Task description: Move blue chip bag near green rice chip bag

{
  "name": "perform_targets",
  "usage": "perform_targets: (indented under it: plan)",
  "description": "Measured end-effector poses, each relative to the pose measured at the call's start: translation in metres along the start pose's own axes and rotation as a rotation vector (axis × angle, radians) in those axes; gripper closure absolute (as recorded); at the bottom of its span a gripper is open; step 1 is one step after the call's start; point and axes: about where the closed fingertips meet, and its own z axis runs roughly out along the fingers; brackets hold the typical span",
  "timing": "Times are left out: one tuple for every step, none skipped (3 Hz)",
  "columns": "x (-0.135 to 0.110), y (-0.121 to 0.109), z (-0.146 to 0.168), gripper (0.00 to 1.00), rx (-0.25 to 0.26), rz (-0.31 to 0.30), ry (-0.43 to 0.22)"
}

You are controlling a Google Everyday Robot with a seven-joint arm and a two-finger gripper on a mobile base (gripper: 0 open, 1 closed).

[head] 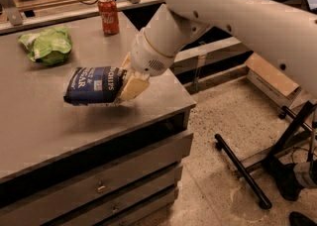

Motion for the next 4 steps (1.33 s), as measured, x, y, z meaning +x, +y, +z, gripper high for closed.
perform_targets:
  plan:
    - [-0.002, -0.014, -0.016, 1.00, 0.051, 0.006, -0.063]
    - [0.000, -0.033, -0.023, 1.00, 0.071, 0.025, -0.073]
    - [0.006, -0.063, -0.021, 1.00, 0.073, 0.043, -0.054]
    - [0.010, -0.098, -0.010, 1.00, 0.099, 0.063, -0.033]
